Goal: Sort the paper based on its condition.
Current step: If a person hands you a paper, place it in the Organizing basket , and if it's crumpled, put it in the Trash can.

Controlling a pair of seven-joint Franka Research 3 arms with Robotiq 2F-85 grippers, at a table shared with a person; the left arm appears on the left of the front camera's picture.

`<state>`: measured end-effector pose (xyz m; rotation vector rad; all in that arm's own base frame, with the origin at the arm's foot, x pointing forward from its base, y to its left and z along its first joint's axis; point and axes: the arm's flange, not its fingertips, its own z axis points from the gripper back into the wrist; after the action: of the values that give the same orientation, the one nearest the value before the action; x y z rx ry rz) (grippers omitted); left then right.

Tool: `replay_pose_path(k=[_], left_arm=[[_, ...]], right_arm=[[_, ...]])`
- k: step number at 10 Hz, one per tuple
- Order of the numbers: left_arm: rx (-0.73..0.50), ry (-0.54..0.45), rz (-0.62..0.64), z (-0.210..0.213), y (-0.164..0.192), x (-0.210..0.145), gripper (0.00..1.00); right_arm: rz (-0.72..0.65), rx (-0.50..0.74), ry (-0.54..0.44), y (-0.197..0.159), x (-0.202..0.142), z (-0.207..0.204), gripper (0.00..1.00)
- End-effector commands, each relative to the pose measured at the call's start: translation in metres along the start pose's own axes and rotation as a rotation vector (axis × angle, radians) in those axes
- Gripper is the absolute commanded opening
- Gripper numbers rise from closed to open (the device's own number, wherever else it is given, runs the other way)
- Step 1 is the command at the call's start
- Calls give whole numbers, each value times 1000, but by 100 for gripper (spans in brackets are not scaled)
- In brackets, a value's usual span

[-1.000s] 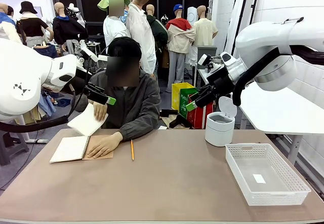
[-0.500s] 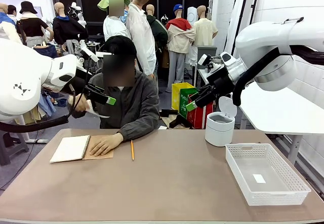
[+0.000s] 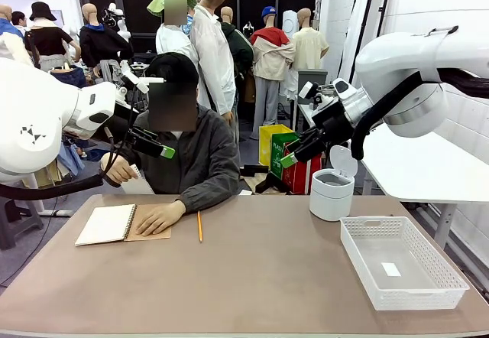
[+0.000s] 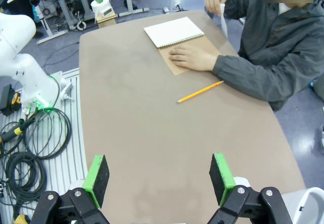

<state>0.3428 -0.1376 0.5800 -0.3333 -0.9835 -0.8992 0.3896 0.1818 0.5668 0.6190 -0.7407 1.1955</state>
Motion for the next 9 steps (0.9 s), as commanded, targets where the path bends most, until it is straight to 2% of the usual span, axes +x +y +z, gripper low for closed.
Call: replay_pose_path(k=[1,9], left_arm=[[-5,4,-10,-1,1,-2,100],[-5,4,-10,-1,1,-2,100]], right_arm=[[-7,-1,-4,0,2,0,100],[-7,-1,-4,0,2,0,100]])
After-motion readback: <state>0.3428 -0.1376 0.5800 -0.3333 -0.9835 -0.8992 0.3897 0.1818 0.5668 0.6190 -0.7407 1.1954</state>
